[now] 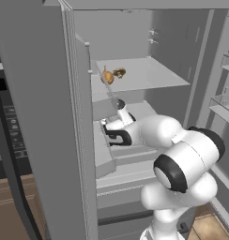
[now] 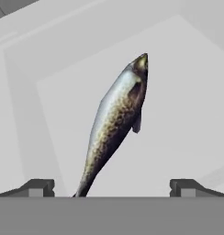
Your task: Gather the onion and mushroom from the fridge and place them on a tray on the dining counter. Then gather the chicken drumstick and fish from the fridge and place them on the other tray.
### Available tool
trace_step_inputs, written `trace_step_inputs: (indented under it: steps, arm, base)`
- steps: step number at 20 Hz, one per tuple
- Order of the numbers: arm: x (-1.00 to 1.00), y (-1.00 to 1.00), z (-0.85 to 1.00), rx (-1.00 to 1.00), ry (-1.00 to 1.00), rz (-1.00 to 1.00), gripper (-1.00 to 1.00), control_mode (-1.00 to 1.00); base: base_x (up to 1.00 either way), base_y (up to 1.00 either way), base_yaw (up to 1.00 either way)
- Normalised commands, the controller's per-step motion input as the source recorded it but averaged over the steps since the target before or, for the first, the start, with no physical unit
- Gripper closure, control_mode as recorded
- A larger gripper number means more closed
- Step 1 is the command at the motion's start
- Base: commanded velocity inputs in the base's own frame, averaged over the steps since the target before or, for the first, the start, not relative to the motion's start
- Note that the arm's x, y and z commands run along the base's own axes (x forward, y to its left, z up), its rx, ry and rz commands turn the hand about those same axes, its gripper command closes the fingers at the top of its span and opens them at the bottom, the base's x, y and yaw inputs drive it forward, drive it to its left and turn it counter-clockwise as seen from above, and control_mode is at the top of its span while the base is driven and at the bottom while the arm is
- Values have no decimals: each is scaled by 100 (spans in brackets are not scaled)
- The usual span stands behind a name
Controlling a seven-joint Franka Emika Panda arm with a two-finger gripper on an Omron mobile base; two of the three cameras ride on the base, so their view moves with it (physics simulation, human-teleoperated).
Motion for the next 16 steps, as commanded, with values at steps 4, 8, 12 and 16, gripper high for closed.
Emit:
trace_step_inputs:
  steps: [4, 8, 12, 16]
  arm:
    - [31, 0, -14, 0, 1, -5, -100, -100]
    - [36, 0, -19, 0, 2, -3, -100, -100]
    - [40, 0, -20, 0, 4, -2, -100, -100]
    - [29, 0, -26, 0, 4, 0, -100, -100]
  base:
    - [0, 0, 0]
    - [0, 0, 0]
    - [0, 0, 0]
    - [0, 0, 0]
